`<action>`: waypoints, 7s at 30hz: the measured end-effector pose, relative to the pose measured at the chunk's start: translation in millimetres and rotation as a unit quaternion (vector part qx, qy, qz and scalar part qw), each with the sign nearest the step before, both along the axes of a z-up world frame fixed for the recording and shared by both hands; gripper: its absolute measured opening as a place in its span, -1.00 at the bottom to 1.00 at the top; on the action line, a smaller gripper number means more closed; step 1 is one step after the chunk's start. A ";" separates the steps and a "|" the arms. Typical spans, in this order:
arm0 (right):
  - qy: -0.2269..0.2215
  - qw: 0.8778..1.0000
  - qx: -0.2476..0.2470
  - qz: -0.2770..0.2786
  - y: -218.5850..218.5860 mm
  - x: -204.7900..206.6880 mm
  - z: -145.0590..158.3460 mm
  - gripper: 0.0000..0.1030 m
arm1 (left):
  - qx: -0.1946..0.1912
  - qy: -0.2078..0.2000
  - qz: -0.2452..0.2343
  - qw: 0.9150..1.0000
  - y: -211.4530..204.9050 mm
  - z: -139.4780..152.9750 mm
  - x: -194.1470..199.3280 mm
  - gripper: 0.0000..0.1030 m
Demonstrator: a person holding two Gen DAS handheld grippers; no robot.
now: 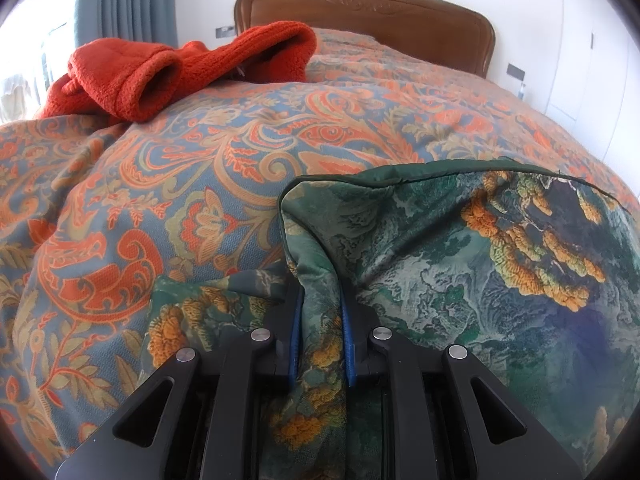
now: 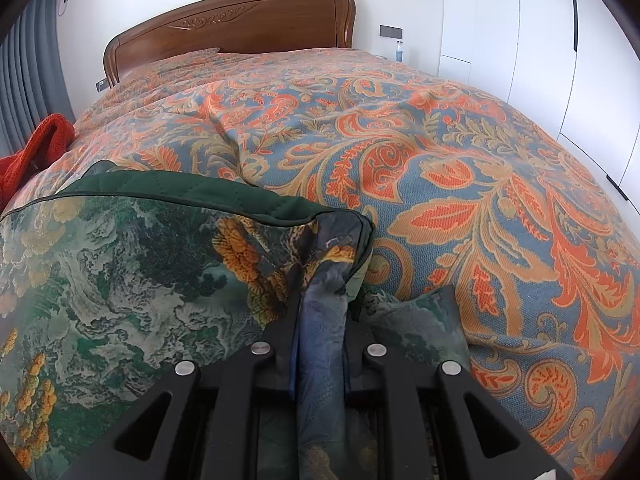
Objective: Fold large clothes
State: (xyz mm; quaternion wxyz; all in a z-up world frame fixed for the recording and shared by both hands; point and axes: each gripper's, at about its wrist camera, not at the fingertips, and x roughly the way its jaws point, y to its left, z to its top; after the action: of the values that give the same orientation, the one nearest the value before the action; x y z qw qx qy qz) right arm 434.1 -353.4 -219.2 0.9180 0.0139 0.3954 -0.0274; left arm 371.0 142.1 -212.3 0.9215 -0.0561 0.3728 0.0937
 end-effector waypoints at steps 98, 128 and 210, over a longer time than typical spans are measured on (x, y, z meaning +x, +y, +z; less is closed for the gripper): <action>-0.060 0.988 0.140 0.028 -28.3 -219.6 -15.1 0.47 | 0.024 0.028 -0.198 0.980 -228.6 35.5 -76.5 0.92; -0.061 0.990 0.127 0.029 -20.9 -215.7 -25.8 0.50 | 0.113 0.051 -0.189 0.974 -250.9 8.8 -131.1 0.95; -0.220 0.938 -0.040 0.266 168.8 -288.0 141.9 0.27 | 0.043 0.094 -0.305 0.947 -249.1 212.5 -60.2 -0.47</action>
State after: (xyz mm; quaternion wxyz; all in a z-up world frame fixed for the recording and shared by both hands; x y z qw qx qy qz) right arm 146.1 -184.6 -77.3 0.9556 -0.1224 0.1717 0.2058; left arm 310.8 -107.0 0.2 0.8685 0.1089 0.4523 -0.1710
